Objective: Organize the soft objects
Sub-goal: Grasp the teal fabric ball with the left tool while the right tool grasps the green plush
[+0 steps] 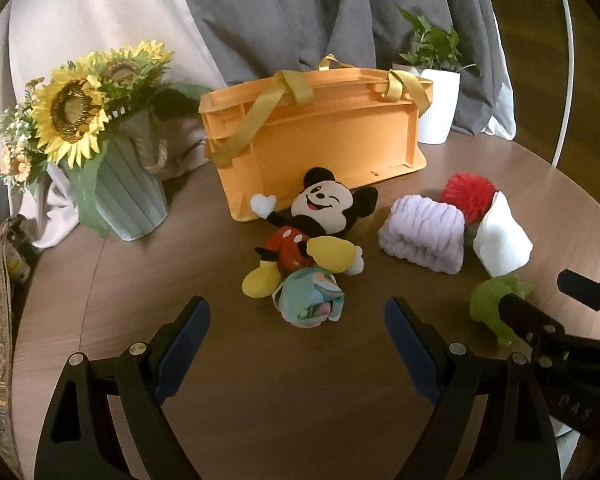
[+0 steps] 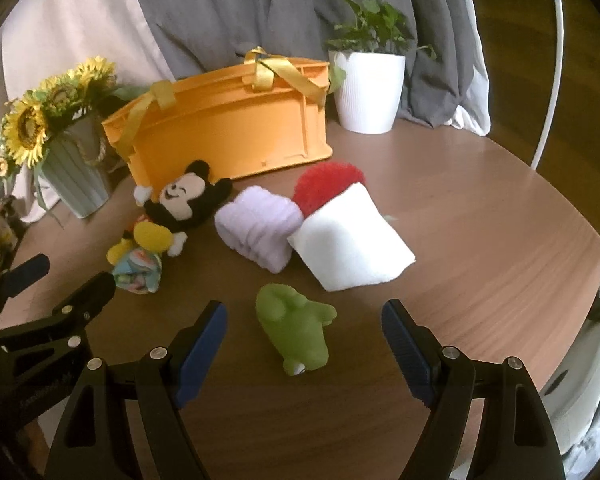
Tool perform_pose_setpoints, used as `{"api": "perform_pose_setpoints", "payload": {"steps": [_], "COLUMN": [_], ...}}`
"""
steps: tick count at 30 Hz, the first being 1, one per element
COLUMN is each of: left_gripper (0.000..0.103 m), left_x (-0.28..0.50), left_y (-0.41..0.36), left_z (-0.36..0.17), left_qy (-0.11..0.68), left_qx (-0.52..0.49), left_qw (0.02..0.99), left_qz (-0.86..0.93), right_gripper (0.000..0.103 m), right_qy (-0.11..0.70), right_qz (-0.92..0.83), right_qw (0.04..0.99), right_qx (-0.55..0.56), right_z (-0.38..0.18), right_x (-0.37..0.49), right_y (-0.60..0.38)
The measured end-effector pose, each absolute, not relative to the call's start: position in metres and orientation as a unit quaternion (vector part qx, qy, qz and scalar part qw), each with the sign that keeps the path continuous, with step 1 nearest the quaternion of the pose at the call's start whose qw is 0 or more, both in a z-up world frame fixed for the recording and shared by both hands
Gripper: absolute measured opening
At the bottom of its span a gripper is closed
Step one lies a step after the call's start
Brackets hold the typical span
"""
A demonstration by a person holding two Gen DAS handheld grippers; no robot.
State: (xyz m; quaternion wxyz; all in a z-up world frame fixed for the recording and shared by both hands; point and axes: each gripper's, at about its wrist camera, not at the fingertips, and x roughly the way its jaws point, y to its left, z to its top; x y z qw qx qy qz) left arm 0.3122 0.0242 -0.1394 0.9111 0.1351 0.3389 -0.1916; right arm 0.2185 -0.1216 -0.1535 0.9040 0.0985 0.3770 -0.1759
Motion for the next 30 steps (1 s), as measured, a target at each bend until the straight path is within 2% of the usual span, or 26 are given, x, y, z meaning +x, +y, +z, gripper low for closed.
{"api": "perform_pose_setpoints", "payload": {"steps": [8, 15, 20, 24, 26, 30], "left_gripper": [0.088, 0.080, 0.072, 0.058, 0.055, 0.045], "left_x": [0.331, 0.345, 0.348, 0.350, 0.351, 0.351], "left_y": [0.019, 0.012, 0.009, 0.007, 0.007, 0.006], "left_z": [-0.155, -0.172, -0.181, -0.187, -0.188, -0.188], "left_qy": [0.347, 0.367, 0.379, 0.392, 0.396, 0.396], "left_qx": [0.123, 0.111, 0.111, 0.105, 0.100, 0.101], "left_qw": [0.911, 0.904, 0.899, 0.892, 0.891, 0.892], "left_qz": [-0.185, -0.189, -0.188, -0.197, -0.197, -0.193], "right_gripper": [0.080, 0.076, 0.067, 0.062, 0.056, 0.054], "right_qy": [0.377, 0.372, 0.381, 0.387, 0.389, 0.388], "right_qz": [-0.173, -0.180, -0.184, -0.180, -0.179, -0.178], "right_qw": [0.904, 0.902, 0.896, 0.894, 0.893, 0.894], "right_qx": [0.107, 0.122, 0.132, 0.134, 0.134, 0.134], "right_z": [-0.169, -0.176, -0.182, -0.186, -0.187, -0.187], "right_x": [0.228, 0.234, 0.237, 0.237, 0.238, 0.237], "right_y": [-0.119, -0.122, -0.126, -0.126, -0.125, -0.125]}}
